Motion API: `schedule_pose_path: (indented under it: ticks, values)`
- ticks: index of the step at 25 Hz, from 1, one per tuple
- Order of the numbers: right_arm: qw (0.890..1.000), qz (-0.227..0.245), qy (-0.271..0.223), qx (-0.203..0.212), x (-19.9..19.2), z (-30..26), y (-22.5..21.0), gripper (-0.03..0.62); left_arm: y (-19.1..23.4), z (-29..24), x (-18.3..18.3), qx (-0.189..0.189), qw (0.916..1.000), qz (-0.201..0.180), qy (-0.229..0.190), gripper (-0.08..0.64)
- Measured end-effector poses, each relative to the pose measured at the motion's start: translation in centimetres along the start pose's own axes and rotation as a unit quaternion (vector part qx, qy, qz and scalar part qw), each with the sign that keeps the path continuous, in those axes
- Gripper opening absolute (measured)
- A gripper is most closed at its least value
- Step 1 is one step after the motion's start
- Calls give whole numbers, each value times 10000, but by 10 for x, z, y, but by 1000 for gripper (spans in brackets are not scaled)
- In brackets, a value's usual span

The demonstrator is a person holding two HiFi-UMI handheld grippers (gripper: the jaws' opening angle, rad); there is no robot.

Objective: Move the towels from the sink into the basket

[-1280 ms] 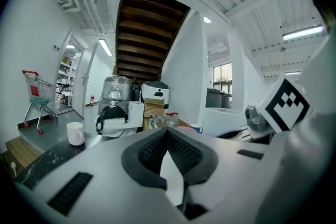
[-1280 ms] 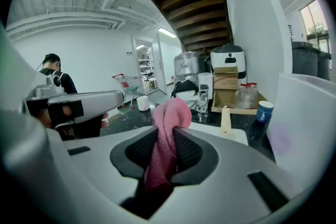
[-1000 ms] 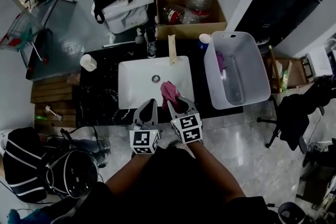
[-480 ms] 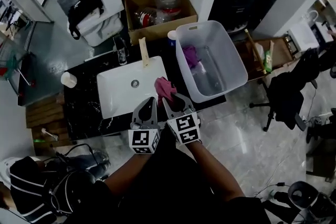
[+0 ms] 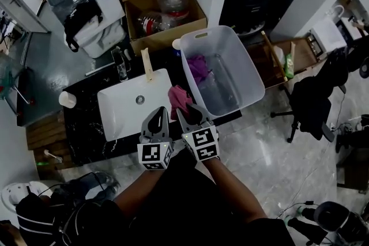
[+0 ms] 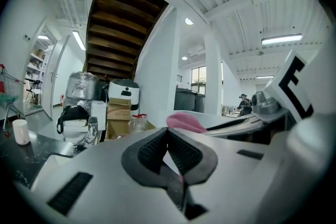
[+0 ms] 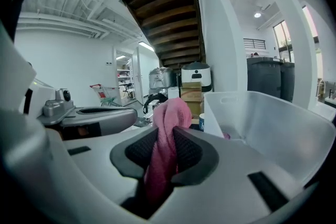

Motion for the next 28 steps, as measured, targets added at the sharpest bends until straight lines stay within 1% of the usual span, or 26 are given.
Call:
schedule_pose_path:
  ticks: [3,6,8,10,14,17,20,23,26,28]
  values:
    - [10000,-52,-61,48,8,-13,-10,95,1,-18,0,55,10000,15,-11,3]
    - [9998,-107,-57,166,14,-25,-11,95,4,-32,4,148,9999,-3,-51,3]
    - [9994,-177,-69,272,22,-31,-11,95,5,-41,15,221,9995,-27,-230,3]
    - [9986,-355,-159,366,34,-37,-14,95,5,-51,31,284,9986,-7,-443,3]
    - [9966,-629,-309,438,57,-53,-26,95,10,-74,48,466,9970,134,-605,3]
    - [9952,-757,-299,540,71,-66,-35,95,15,-93,48,585,9961,171,-638,3]
    - [9954,-690,-293,593,83,-76,-46,96,19,-107,48,723,9948,304,-657,3]
    - [9953,-719,-313,575,92,-85,-62,97,23,-118,47,858,9931,397,-693,3]
    - [9953,-672,-309,630,95,-91,-75,96,22,-128,43,859,9927,437,-722,3]
    - [9948,-695,-337,658,96,-92,-82,95,19,-134,40,769,9939,463,-647,3]
Point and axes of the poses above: the fingertips, and each gripper's own axes: z backward along the fingers, y to its left, x out of its top, the point moved 2 cm from there along z, backward along the fingers, and after that the axes turned 13 degrees about -y, right-handed, at the moved point
